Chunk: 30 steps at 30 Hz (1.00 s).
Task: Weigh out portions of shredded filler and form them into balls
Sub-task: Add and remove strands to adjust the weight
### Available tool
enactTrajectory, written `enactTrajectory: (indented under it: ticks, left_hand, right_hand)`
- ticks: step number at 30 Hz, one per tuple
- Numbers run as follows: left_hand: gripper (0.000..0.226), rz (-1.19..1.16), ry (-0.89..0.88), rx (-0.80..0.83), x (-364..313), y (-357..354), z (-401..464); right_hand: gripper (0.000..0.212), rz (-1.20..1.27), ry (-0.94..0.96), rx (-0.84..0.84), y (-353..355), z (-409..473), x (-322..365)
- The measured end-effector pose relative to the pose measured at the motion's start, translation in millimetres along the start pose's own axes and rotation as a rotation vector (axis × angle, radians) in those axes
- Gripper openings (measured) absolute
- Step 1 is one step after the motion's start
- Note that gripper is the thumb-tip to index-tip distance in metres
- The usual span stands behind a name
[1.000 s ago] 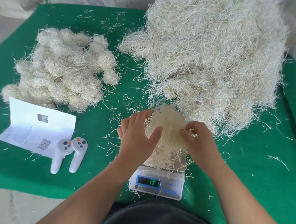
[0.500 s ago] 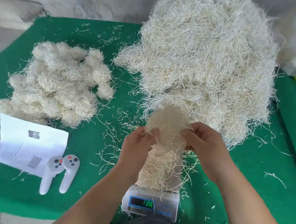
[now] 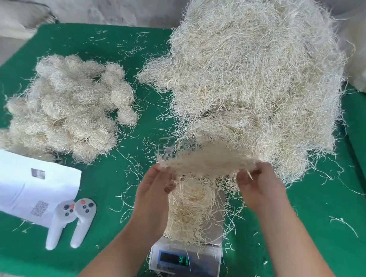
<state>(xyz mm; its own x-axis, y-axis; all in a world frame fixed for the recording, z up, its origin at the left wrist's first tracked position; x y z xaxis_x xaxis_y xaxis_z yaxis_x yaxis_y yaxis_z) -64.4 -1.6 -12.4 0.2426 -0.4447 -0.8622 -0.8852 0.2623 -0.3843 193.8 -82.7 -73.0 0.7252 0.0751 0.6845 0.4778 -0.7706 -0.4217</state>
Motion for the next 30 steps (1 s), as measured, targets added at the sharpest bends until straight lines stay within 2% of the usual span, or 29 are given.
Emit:
enactTrajectory:
  ticks: [1,2,5,7,9,12,13,15,18,19,20,21,22,23,24,25,27,28,30]
  left_hand:
    - [0.014,0.043,-0.038,-0.016,-4.1,5.6,0.1]
    - [0.016,0.192,-0.085,-0.02,-9.0,11.8,0.2]
    - [0.033,0.882,-0.147,0.004,-10.5,20.0,-1.3]
    - [0.032,0.93,-0.119,-0.077,-8.0,32.2,2.1]
    - [0.018,0.669,-0.153,-0.165,-20.4,39.1,5.2]
    - [0.009,-0.161,-0.053,-0.117,-22.0,38.0,21.6]
    - [0.014,-0.3,-0.061,-0.117,-23.7,40.3,27.5]
    - [0.023,-0.389,-0.102,-0.141,-29.4,46.5,34.2]
    - [0.022,-0.395,-0.157,-0.126,-38.0,41.5,35.1]
    - [0.022,-0.405,-0.144,-0.125,-38.5,40.2,33.9]
    - [0.023,-0.372,-0.144,-0.129,-39.9,39.0,32.3]
    - [0.023,-0.26,-0.167,-0.135,-42.3,38.3,31.0]
    - [0.021,-0.056,-0.196,-0.143,-47.9,35.5,29.8]
    - [0.022,0.173,-0.247,-0.133,-57.0,27.2,26.9]
    - [0.024,0.332,-0.249,-0.115,-59.9,15.9,26.4]
    - [0.025,0.366,-0.191,-0.098,-58.1,7.0,30.0]
    - [0.018,0.141,-0.148,0.008,-62.5,-13.5,28.7]
    - [0.014,-0.055,-0.123,0.104,-62.7,-20.5,29.2]
    - [0.02,-0.325,-0.082,0.194,-66.7,-23.0,31.5]
  right_hand:
    - [0.008,0.073,-0.033,-0.044,8.1,5.3,0.5]
    - [0.009,0.171,-0.08,-0.071,13.9,9.8,-1.1]
    - [0.017,0.313,-0.207,-0.056,7.0,12.8,-5.5]
    - [0.02,0.386,-0.276,-0.016,-2.1,11.4,-12.5]
    - [0.021,0.465,-0.326,-0.03,-7.1,10.7,-18.2]
    - [0.018,0.547,-0.279,-0.093,-14.3,12.2,-16.7]
    - [0.017,0.587,-0.261,-0.114,-16.1,12.1,-16.9]
    - [0.019,0.562,-0.222,-0.196,-11.1,16.1,-14.3]
    - [0.028,0.108,0.06,-0.201,-4.5,22.5,18.1]
    - [0.026,-0.026,0.179,-0.175,-8.6,23.4,28.2]
    - [0.021,-0.259,0.319,-0.199,-15.2,19.6,40.7]
    - [0.017,-0.45,0.503,-0.142,-28.5,11.6,52.6]
    - [0.014,-0.743,0.716,-0.078,-52.4,-4.8,61.9]
    - [0.013,-1.065,0.848,0.07,-79.9,-17.2,54.6]
    - [0.026,-1.349,0.956,0.248,-97.2,-23.2,35.3]
    - [0.038,-1.544,0.962,0.391,-107.0,-25.1,17.3]
    - [0.041,-1.699,0.893,0.437,-110.1,-25.1,6.0]
    - [0.032,-1.665,0.805,0.438,-109.6,-24.9,8.0]
    - [0.021,-1.393,0.601,0.464,-107.7,-22.7,20.8]
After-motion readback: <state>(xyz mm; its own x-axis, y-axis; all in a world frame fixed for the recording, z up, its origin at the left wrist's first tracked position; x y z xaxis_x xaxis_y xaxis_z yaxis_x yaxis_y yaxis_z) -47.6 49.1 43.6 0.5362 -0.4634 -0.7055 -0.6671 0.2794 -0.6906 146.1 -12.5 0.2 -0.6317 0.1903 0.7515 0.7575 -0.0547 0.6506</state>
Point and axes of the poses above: each hand's wrist, its own z-axis towards the middle knuckle, its own y-axis out of the back of the hand, x = y × z, the point moved 8 cm from there along z, towards the middle knuckle, and after that the axes turned 7 degrees about x, right-handed, at the moved point
